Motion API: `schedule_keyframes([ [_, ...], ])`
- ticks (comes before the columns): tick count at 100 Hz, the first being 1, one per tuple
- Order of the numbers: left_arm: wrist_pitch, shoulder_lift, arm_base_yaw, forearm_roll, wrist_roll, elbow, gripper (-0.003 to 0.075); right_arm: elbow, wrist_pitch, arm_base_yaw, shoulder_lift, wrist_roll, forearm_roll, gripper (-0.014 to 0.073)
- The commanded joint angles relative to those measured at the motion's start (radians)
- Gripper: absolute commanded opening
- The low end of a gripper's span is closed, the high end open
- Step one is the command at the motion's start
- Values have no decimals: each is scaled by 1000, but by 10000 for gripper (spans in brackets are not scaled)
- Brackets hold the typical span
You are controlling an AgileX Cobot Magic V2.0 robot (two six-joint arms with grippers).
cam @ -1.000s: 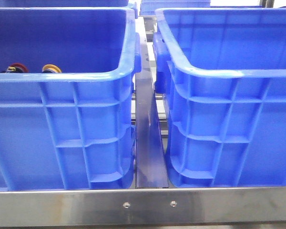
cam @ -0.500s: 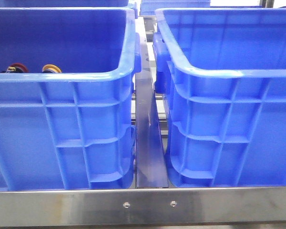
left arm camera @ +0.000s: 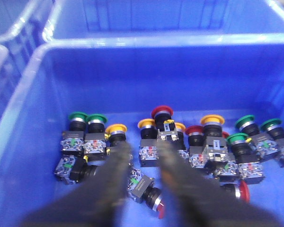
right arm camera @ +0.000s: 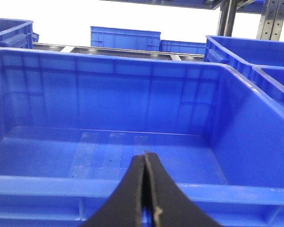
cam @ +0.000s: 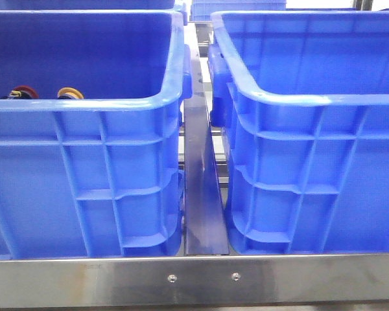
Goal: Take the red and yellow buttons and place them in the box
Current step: 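Lower the left gripper toward a red push-button in the button bin, then close the left gripper on the red button's body and lift it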
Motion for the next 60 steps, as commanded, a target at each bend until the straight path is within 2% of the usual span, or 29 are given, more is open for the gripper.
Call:
schedule_keyframes([
  [1,-63,89,-8,-10,4,-77,386,5,-76,-9,-21,0,-10,-66],
  [8,-48,162,-8,-10,4,-120,490,5,-76,-9,-21,0,-10,-66],
  [12,-32,202,-10,-12,4,-149,509,5,-76,-9,-21,0,-10,-66],
  [42,265,553,-71,-14,4,-420,498,5,-76,-9,-21,0,-10,-66],
  [60,340,741,-71,-5,4,-539,498,5,-76,-9,-21,0,-10,-66],
])
